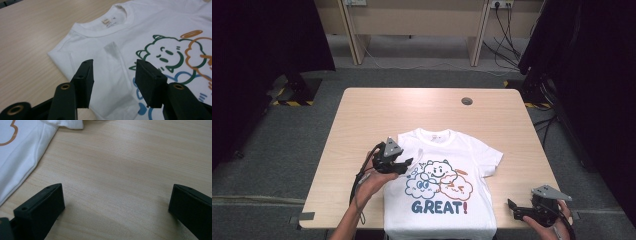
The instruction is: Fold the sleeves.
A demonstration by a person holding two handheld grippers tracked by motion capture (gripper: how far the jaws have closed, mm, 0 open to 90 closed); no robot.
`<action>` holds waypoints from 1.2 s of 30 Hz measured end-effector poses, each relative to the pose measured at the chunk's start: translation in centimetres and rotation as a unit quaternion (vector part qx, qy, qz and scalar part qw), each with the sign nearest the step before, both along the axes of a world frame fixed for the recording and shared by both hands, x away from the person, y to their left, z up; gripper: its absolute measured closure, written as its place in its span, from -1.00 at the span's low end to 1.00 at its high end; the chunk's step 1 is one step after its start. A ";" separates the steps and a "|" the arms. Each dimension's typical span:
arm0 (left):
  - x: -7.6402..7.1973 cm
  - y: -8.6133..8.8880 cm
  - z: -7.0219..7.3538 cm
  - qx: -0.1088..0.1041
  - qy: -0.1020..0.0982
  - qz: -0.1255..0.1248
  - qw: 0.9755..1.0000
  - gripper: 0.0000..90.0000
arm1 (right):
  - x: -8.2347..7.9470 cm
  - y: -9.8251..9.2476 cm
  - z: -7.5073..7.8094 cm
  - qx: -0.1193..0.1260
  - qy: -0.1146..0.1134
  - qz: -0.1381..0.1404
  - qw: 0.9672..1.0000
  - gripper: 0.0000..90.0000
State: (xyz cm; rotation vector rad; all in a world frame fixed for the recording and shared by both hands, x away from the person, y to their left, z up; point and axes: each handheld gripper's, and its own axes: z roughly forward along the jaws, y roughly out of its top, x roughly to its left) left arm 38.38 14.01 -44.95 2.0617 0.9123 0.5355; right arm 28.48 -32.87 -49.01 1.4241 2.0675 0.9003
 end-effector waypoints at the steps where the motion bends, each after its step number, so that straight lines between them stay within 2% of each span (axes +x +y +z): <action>1: -0.1 0.1 -0.2 0.003 0.001 0.003 1.000 0.02 | 0.0 0.0 0.0 0.000 0.000 0.000 1.000 -0.99; 5: -0.4 0.4 -1.0 0.023 0.003 0.014 1.000 -0.12 | 0.0 0.0 0.0 0.000 0.000 0.000 1.000 -0.99; 10: -1.5 0.8 -1.8 0.042 0.020 0.018 0.999 -0.28 | 0.0 0.0 0.0 0.000 0.000 0.000 1.000 -0.99; 14: -1.7 1.4 -2.1 0.059 0.021 0.025 0.998 -0.31 | 0.0 0.0 0.0 0.000 0.000 0.000 1.000 -0.99; 19: -1.8 2.4 -2.5 0.067 0.032 0.034 0.997 -0.31 | 0.0 0.1 0.0 0.000 0.000 0.000 1.000 -0.99; 24: -1.5 4.1 -2.9 0.065 0.045 0.065 0.995 -0.36 | 0.0 0.1 0.0 0.000 0.001 0.000 1.000 -0.99; 25: -1.4 4.4 -3.0 0.049 0.046 0.072 0.995 -0.40 | 0.0 0.1 0.0 -0.001 0.000 0.000 1.000 -0.99; 26: -1.4 4.7 -2.9 0.034 0.052 0.086 0.994 -0.40 | 0.0 0.1 0.0 0.000 0.000 0.000 1.000 -1.00; 27: -1.4 4.9 -2.9 0.032 0.055 0.103 0.993 -0.44 | 0.0 0.1 0.0 0.000 0.000 0.000 1.000 -1.00; 29: -1.5 5.0 -2.9 0.027 0.053 0.106 0.993 -0.48 | 0.0 0.1 0.0 0.000 0.001 0.000 1.000 -0.99; 31: -1.5 4.9 -3.1 0.058 0.046 0.110 0.991 -0.47 | 0.0 0.1 0.0 0.000 0.000 0.000 1.000 -0.99; 34: -1.6 4.9 -2.9 0.046 0.045 0.113 0.992 -0.50 | 0.0 0.1 0.0 0.000 0.000 0.000 1.000 -0.99; 36: -1.8 5.0 -2.7 0.047 0.038 0.118 0.991 -0.57 | 0.0 0.1 0.0 0.000 0.000 0.000 1.000 -1.00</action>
